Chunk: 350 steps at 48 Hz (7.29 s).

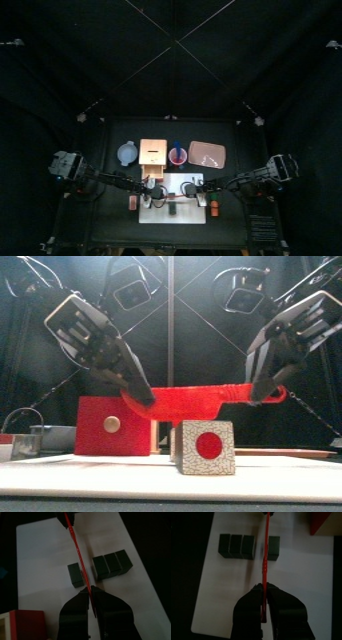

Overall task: Place sushi on board then cut the sushi with the knife then place the pieces on the plate
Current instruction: Cut the sushi into 4 pieces

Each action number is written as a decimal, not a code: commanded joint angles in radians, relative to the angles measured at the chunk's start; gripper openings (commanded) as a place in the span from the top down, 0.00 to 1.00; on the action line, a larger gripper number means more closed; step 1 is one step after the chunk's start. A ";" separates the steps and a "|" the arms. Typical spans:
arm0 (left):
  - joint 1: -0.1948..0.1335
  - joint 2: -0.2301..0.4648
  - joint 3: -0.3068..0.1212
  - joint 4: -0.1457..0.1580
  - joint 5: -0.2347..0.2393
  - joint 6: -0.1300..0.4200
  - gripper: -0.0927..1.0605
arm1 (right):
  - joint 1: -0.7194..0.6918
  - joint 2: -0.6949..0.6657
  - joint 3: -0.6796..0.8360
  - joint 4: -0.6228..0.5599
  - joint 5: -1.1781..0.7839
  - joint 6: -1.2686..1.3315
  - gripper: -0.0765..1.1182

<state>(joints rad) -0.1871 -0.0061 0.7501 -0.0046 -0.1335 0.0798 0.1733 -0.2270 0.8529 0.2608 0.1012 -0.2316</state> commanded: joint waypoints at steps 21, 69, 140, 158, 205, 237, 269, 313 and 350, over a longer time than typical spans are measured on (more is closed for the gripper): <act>-0.064 0.063 -0.058 -0.066 -0.018 0.000 0.54 | 0.092 0.017 0.002 0.109 -0.012 -0.005 0.68; -0.084 0.089 -0.052 -0.086 -0.012 0.002 0.54 | 0.094 0.080 -0.015 0.091 -0.034 -0.005 0.68; -0.081 0.127 -0.061 -0.083 0.003 0.003 0.54 | 0.029 0.175 -0.077 0.067 0.009 -0.008 0.68; -0.080 0.018 -0.060 -0.048 -0.003 0.003 0.54 | 0.023 0.049 -0.094 -0.021 0.061 -0.005 0.68; -0.166 0.089 -0.083 -0.130 -0.008 0.000 0.54 | 0.118 0.107 -0.092 0.071 0.078 -0.005 0.68; -0.158 0.112 -0.078 -0.129 -0.008 0.002 0.54 | 0.109 0.140 -0.092 0.063 0.075 -0.008 0.68; -0.155 0.087 -0.078 -0.127 -0.005 0.002 0.54 | 0.077 0.126 -0.123 -0.015 0.103 -0.008 0.68; -0.152 0.095 -0.080 -0.127 -0.005 0.002 0.54 | 0.064 0.143 -0.137 -0.032 0.147 -0.005 0.68; -0.155 0.147 -0.089 -0.129 -0.005 0.002 0.54 | 0.069 0.236 -0.152 -0.015 0.147 -0.003 0.68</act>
<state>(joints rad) -0.3375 0.1442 0.6888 -0.1365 -0.1319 0.0767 0.2439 0.0138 0.7194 0.2485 0.2531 -0.2301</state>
